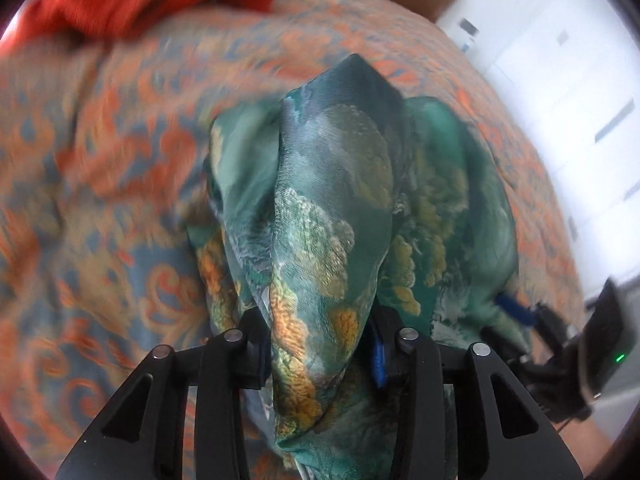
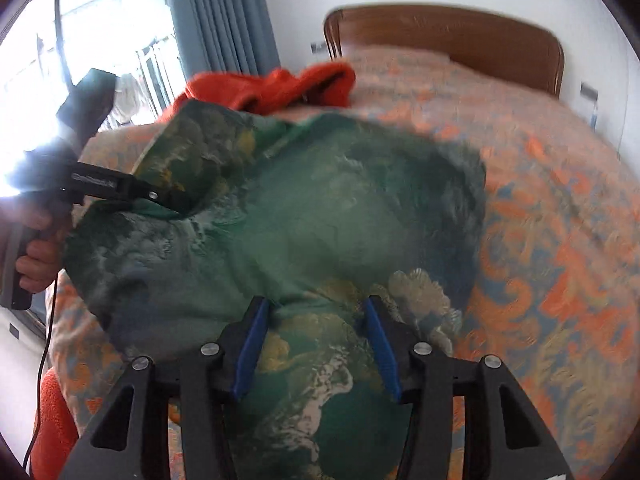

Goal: Fold large clothes

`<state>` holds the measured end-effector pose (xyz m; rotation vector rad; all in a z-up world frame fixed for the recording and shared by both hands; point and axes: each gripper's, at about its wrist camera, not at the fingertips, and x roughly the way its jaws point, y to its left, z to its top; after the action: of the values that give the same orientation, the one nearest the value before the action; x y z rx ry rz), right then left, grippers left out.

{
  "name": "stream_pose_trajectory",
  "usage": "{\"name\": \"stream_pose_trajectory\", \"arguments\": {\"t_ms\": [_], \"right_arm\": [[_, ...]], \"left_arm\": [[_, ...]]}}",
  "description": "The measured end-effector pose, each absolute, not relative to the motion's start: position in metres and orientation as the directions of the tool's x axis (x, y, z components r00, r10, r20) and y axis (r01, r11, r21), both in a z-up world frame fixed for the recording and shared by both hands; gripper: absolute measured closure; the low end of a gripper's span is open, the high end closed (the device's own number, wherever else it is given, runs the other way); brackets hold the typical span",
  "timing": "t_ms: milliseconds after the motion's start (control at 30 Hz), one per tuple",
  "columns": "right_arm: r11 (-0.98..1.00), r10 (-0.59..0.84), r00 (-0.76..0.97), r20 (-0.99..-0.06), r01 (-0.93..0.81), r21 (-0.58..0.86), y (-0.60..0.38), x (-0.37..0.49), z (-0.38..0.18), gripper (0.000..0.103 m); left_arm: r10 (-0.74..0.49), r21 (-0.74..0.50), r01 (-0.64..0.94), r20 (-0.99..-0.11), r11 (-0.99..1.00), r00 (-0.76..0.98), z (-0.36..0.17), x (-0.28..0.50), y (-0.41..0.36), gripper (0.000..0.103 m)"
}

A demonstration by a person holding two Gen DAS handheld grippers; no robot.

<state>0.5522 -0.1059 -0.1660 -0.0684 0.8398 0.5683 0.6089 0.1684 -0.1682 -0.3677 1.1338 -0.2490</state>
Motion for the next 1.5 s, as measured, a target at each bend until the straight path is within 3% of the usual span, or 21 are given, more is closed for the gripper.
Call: {"name": "stream_pose_trajectory", "arguments": {"t_ms": [367,467,533,667,967,1133,1267,1333,1500], "right_arm": [[0.842,0.469,0.430,-0.772,-0.481,0.244,-0.109,0.583,-0.199,0.052],[0.852,0.442,0.376,-0.814,-0.460,0.250,-0.103,0.598,-0.169,0.052],[0.850,0.477,0.406,-0.780,-0.438,0.292,-0.101,0.610,-0.133,0.052],[0.859,0.464,0.479,-0.746,-0.449,0.246,-0.064,0.648,-0.097,0.052],[0.933,0.278,0.400,-0.874,-0.329,0.146,0.003,0.737,-0.200,0.051],[0.930,0.290,0.404,-0.868,-0.334,0.155,-0.002,0.737,-0.199,0.051],[0.899,0.352,0.397,-0.847,-0.395,0.189,-0.012,0.710,-0.153,0.051],[0.858,0.431,0.389,-0.814,-0.455,0.238,-0.030,0.673,-0.126,0.051],[0.841,0.462,0.454,-0.762,-0.497,0.214,-0.094,0.556,-0.111,0.051]], "left_arm": [[-0.396,-0.450,-0.006,-0.793,0.893,0.463,-0.194,0.600,0.169,0.057],[-0.386,-0.434,0.008,-0.792,0.901,0.473,-0.190,0.593,0.166,0.056],[-0.388,-0.438,0.008,-0.788,0.899,0.478,-0.190,0.593,0.165,0.056],[-0.395,-0.452,0.001,-0.780,0.892,0.486,-0.192,0.583,0.171,0.056],[-0.393,-0.465,-0.033,-0.782,0.885,0.484,-0.209,0.581,0.175,0.056],[-0.386,-0.445,-0.013,-0.790,0.896,0.476,-0.203,0.579,0.172,0.055],[-0.406,-0.474,-0.021,-0.776,0.880,0.483,-0.204,0.574,0.178,0.055],[-0.400,-0.469,-0.024,-0.779,0.883,0.483,-0.203,0.574,0.178,0.055],[-0.397,-0.465,-0.025,-0.780,0.885,0.485,-0.202,0.574,0.177,0.055]]}}
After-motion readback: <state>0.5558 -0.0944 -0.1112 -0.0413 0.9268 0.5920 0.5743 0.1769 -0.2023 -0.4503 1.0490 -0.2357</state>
